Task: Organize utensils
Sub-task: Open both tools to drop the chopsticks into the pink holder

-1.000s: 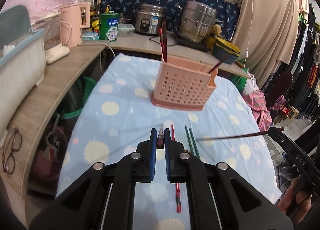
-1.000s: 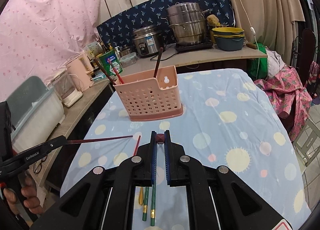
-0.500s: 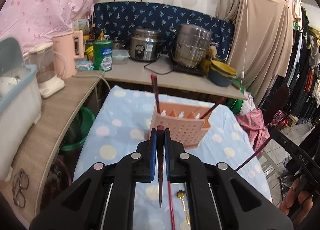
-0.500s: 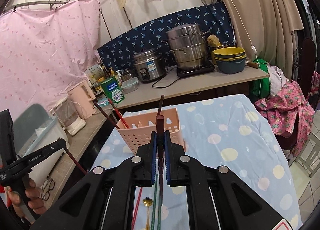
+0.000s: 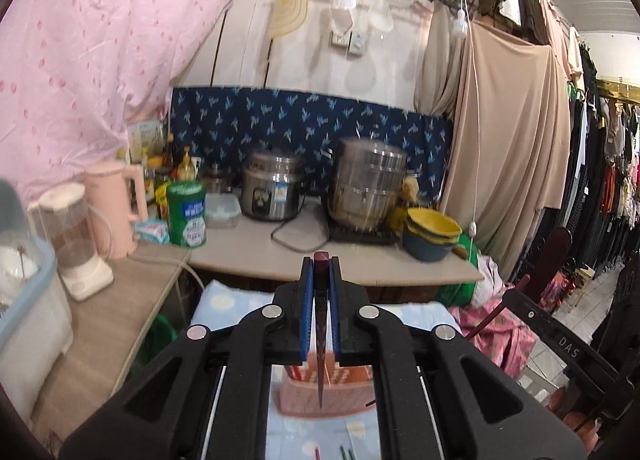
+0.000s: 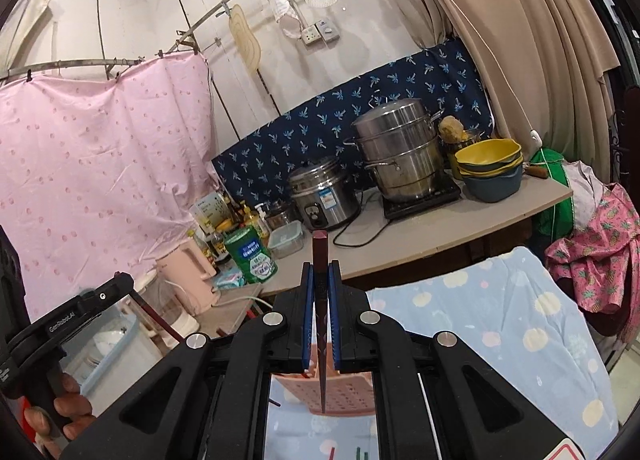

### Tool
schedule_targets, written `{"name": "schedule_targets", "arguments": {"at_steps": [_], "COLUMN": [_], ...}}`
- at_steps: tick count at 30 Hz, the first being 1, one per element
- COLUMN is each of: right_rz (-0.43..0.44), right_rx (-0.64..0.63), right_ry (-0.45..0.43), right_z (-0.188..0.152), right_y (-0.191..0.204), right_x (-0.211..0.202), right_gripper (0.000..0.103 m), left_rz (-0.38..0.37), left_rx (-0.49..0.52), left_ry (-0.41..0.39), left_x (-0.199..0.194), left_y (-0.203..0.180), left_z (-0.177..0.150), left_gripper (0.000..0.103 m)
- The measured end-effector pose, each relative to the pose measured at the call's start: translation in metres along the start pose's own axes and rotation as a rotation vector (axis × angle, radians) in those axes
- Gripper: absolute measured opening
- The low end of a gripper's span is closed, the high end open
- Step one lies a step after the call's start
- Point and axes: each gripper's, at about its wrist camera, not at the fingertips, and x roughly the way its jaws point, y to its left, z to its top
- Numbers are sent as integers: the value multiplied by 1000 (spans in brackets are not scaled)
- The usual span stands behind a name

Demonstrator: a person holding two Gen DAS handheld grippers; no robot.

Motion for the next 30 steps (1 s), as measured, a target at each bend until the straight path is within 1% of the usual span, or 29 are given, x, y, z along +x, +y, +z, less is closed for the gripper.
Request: {"name": "schedule_targets", "arguments": {"at_steps": [2, 4, 8, 13, 18, 22, 23, 24, 25, 26, 27, 29, 30], "right_rz": [-3, -11, -40, -79, -98, -107, -111, -113, -117, -124, -131, -135, -139], "right_rx": [4, 8, 8, -4, -6, -10, -8, -7, -7, -10, -11, -9, -12], "right_ry": [-20, -33, -6, 65, 118, 152, 155, 156, 149, 145, 139, 119, 110], "right_z": [9, 15, 14, -5, -22, -32, -33, -33, -34, -34, -33, -32, -31], "right_y": [1, 0, -4, -15, -23, -27, -28, -29, -29, -29, -29, -28, -27], "right_x": [9, 20, 48, 78, 93, 99, 99, 99, 97, 96, 93, 87, 83], "right_gripper": [7, 7, 7, 7, 7, 7, 8, 11, 14, 22, 35, 42, 42], "left_rz": [4, 14, 34, 59, 60, 59, 60, 61, 60, 69, 80, 86, 81], "left_rx": [7, 11, 6, 0, -12, -11, -15, -21, -27, -36, -39, -35, -37], "left_ry": [-33, -42, 3, 64, 112, 132, 134, 140, 148, 147, 136, 129, 133], "left_x": [7, 16, 46, 73, 88, 91, 91, 91, 91, 89, 87, 83, 81], "left_y": [-1, -1, 3, 13, 17, 16, 16, 16, 17, 18, 18, 18, 18], "left_z": [9, 13, 6, -13, -28, -36, -37, -38, -39, -39, -39, -40, -40], "left_gripper": [7, 7, 7, 7, 7, 7, 9, 13, 28, 43, 45, 46, 46]}}
